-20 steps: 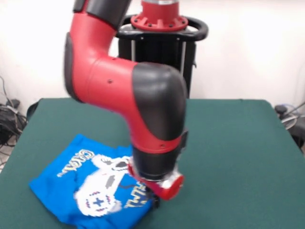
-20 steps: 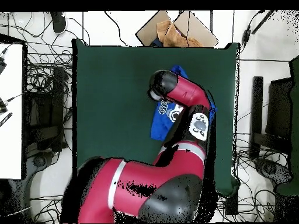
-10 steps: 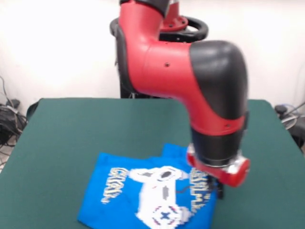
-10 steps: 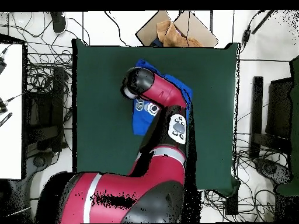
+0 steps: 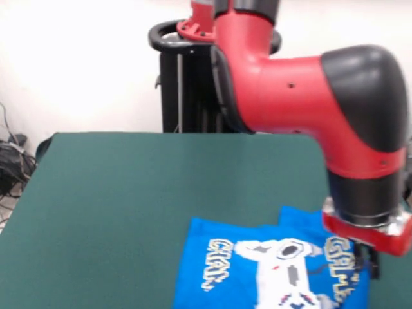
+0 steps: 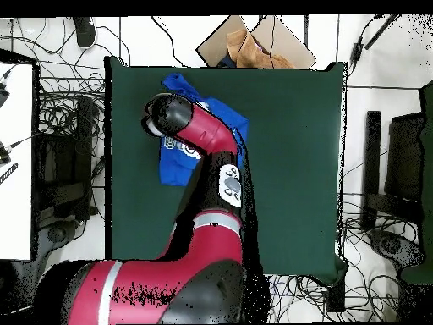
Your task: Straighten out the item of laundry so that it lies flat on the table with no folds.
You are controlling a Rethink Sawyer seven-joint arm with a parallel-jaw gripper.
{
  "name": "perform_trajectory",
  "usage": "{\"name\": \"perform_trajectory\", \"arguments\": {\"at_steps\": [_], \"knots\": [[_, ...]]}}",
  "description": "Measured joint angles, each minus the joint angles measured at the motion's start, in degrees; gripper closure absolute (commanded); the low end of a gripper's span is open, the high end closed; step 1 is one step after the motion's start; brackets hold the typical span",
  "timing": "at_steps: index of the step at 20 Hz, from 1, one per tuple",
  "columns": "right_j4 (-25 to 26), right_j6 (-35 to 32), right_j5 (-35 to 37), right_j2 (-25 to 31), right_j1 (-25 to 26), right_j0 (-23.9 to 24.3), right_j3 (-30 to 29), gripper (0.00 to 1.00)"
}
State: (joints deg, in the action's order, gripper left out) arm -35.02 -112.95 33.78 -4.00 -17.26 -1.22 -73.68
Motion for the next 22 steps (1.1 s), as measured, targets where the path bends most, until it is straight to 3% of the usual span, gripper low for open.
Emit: {"name": "perform_trajectory", "arguments": {"at_steps": [6,8,9,16,22], "knots": [[-2.98,-2.42,-1.63,-0.47,-0.05,-3.87,-0.63,1.0],[-4.05,-6.59,-1.63,-2.35,0.1,-6.25,-0.91,1.0],[-4.09,-9.91,-1.62,-4.19,0.22,-7.76,-0.93,0.0],[-2.89,-18.82,0.91,-8.18,-0.32,-9.52,-0.64,0.0],[3.77,-20.44,17.54,-11.46,-1.84,-5.83,3.36,0.0]]}}
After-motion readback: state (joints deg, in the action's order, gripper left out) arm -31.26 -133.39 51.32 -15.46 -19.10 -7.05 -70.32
